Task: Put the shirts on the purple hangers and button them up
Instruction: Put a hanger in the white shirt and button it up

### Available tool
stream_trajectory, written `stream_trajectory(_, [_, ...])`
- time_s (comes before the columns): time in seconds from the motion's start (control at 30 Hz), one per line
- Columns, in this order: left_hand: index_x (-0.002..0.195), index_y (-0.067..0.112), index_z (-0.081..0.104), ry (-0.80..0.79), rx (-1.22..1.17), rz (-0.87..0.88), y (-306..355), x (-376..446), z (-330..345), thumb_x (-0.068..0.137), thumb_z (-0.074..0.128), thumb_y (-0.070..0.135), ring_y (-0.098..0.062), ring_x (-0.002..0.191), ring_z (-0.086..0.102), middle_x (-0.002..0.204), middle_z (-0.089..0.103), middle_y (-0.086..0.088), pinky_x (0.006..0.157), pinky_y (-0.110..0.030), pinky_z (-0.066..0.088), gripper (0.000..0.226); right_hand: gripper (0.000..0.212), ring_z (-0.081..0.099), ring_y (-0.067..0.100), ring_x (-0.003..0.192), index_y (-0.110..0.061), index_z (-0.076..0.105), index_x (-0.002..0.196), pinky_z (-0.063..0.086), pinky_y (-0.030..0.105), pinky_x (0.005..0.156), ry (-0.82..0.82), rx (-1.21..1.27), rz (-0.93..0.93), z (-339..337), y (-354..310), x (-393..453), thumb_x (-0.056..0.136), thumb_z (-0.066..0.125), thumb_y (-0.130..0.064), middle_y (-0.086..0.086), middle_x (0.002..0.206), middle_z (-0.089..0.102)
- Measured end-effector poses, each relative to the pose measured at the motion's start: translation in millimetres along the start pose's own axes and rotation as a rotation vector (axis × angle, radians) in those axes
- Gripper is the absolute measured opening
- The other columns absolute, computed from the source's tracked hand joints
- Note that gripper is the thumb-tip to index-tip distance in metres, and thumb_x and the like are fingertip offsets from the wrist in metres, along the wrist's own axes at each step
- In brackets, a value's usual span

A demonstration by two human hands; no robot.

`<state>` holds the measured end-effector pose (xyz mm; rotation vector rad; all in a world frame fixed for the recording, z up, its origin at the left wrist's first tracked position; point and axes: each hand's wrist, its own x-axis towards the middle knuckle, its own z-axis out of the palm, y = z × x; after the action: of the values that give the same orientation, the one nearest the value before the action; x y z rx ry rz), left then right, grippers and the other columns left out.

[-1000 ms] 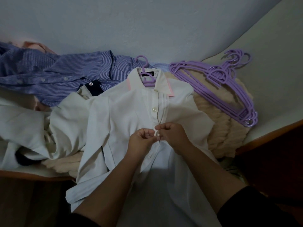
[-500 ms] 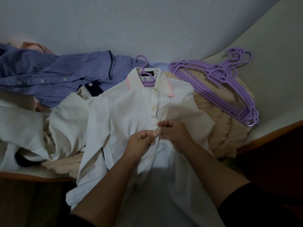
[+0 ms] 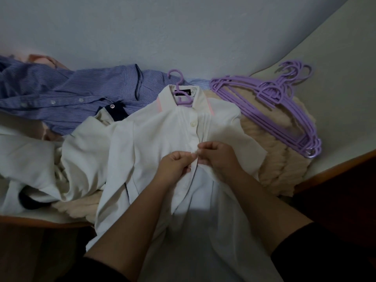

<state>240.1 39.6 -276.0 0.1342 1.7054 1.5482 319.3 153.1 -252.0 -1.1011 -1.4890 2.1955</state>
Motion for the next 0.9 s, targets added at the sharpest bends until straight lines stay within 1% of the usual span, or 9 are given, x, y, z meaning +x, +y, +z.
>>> stream_trajectory(0.1, [0.089,-0.003,0.069,0.046,-0.01,0.082,28,11,8,0.08,0.076,0.021,-0.021,0.059,0.051,0.071,0.061,-0.016,0.061,-0.029,0.045,0.026,0.015,0.064,0.014,0.058,-0.008,0.063,0.08,0.056,0.021,0.059,0.02,0.026,-0.047,3,-25,9,0.084,0.061,0.007,0.008,0.069,0.065])
stream_trajectory(0.23, [0.098,-0.007,0.067,0.068,-0.008,0.137,53,23,13,0.088,0.067,0.011,-0.01,0.048,0.054,0.061,0.066,-0.005,0.047,-0.017,0.044,0.021,0.013,0.064,0.015,0.074,-0.008,0.061,0.087,0.055,0.023,0.074,-0.044,0.027,-0.086,4,-47,23,0.089,0.055,0.004,0.009,0.08,0.066])
stream_trajectory(0.33, [0.102,0.004,0.07,0.145,0.144,0.121,46,23,12,0.084,0.071,0.012,-0.016,0.067,0.062,0.085,0.072,-0.013,0.065,-0.032,0.056,0.019,0.015,0.061,0.018,0.078,-0.006,0.062,0.094,0.052,0.022,0.07,-0.055,-0.107,-0.052,-2,-36,26,0.087,0.055,0.006,0.011,0.086,0.065])
stream_trajectory(0.43, [0.103,0.013,0.071,0.235,0.407,0.213,31,13,9,0.083,0.071,0.011,-0.012,0.079,0.064,0.092,0.073,-0.005,0.081,-0.029,0.054,0.019,0.019,0.061,0.017,0.077,-0.003,0.064,0.096,0.052,0.017,0.068,-0.036,-0.157,-0.059,-13,-18,20,0.084,0.058,0.01,0.007,0.084,0.065])
stream_trajectory(0.53, [0.104,0.018,0.072,0.236,0.609,0.319,18,-13,11,0.088,0.064,0.015,-0.011,0.076,0.066,0.088,0.071,0.003,0.075,-0.024,0.055,0.018,0.02,0.062,0.01,0.078,0.0,0.066,0.101,0.049,0.013,0.075,0.031,-0.331,-0.159,-26,-6,7,0.082,0.064,0.006,0.005,0.087,0.066])
stream_trajectory(0.63, [0.11,0.019,0.07,0.198,0.786,0.357,2,-33,17,0.088,0.065,0.023,-0.012,0.082,0.066,0.093,0.071,0.001,0.085,-0.027,0.054,0.024,0.021,0.062,0.013,0.093,-0.008,0.067,0.101,0.046,0.02,0.088,0.087,-0.553,-0.257,-35,1,-6,0.085,0.06,0.003,0.002,0.095,0.066])
stream_trajectory(0.73, [0.122,0.018,0.061,0.152,0.939,0.315,-5,-36,21,0.083,0.071,0.033,-0.013,0.089,0.063,0.096,0.066,0.002,0.087,-0.029,0.05,0.043,0.024,0.059,0.013,0.1,-0.008,0.067,0.109,0.04,0.017,0.087,0.122,-0.774,-0.309,-38,5,-9,0.088,0.058,-0.003,0.002,0.106,0.066])
stream_trajectory(0.8, [0.126,0.018,0.057,0.164,0.98,0.268,-5,-34,21,0.08,0.074,0.035,-0.015,0.092,0.061,0.101,0.063,0.001,0.087,-0.029,0.049,0.052,0.024,0.06,0.017,0.103,-0.009,0.067,0.11,0.041,0.019,0.087,0.11,-0.853,-0.27,-40,6,-7,0.087,0.059,-0.005,0.004,0.109,0.067])
stream_trajectory(0.9, [0.12,0.018,0.06,0.195,0.883,0.238,-3,-35,19,0.081,0.074,0.028,-0.012,0.084,0.061,0.09,0.063,0.005,0.082,-0.026,0.052,0.042,0.024,0.061,0.022,0.102,-0.01,0.068,0.106,0.041,0.023,0.088,0.084,-0.915,-0.214,-39,9,-5,0.085,0.059,-0.004,0.007,0.106,0.068])
